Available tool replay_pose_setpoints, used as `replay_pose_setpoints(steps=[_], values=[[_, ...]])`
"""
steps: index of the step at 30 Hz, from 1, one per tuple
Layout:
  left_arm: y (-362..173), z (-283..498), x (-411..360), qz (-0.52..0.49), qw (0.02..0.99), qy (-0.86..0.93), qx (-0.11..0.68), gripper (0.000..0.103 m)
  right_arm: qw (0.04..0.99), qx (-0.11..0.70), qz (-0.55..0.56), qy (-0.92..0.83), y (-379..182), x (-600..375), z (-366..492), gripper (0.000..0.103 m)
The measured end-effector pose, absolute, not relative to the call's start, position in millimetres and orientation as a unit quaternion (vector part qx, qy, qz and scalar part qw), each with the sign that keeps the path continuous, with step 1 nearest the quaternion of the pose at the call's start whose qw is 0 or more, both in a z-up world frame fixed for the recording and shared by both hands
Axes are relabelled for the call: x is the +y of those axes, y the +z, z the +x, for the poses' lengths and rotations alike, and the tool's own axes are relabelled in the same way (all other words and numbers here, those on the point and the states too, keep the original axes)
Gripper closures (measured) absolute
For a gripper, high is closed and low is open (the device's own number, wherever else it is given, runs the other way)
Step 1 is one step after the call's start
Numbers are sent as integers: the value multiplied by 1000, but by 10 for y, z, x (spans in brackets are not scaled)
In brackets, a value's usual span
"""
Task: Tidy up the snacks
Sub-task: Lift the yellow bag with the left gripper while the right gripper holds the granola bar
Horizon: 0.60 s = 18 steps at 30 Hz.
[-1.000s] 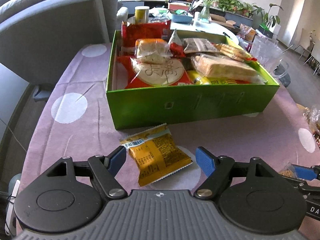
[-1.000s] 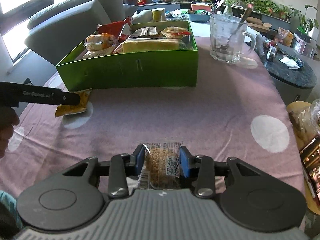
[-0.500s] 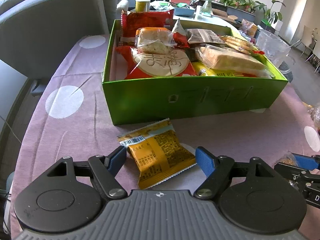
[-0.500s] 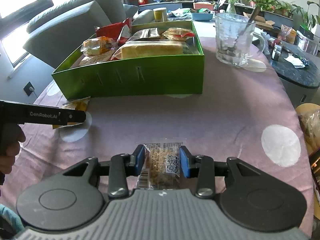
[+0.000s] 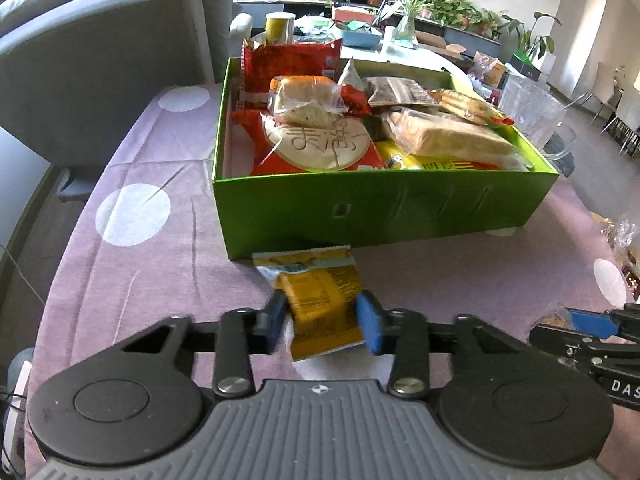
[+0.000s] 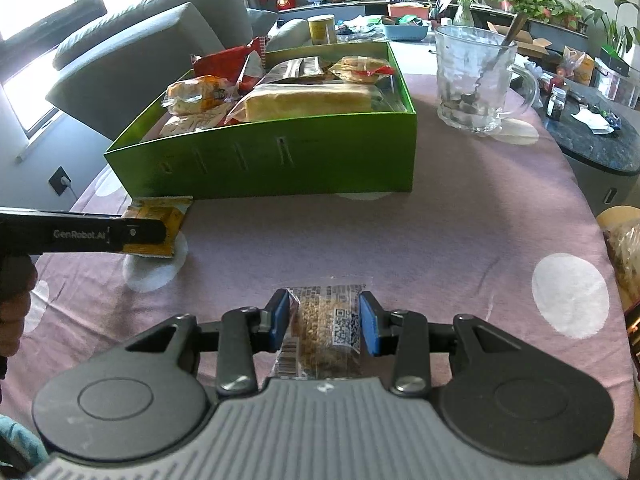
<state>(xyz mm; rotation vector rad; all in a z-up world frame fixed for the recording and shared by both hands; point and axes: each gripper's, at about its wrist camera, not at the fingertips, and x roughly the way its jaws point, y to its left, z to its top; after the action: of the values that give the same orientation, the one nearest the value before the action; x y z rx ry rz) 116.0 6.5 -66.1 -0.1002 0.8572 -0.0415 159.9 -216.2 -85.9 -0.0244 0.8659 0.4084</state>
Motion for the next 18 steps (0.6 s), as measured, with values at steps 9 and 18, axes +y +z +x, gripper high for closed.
replay_pose_setpoints(steps=[9,18], values=[[-704,1111,-25,-28,903,-34,427,44,889,413,-13,197,-831,-2151,1565,29],[-777,1147,-101,-10,902,-45,430,68,889,413,-13,198,-832,-2153,1557,29]])
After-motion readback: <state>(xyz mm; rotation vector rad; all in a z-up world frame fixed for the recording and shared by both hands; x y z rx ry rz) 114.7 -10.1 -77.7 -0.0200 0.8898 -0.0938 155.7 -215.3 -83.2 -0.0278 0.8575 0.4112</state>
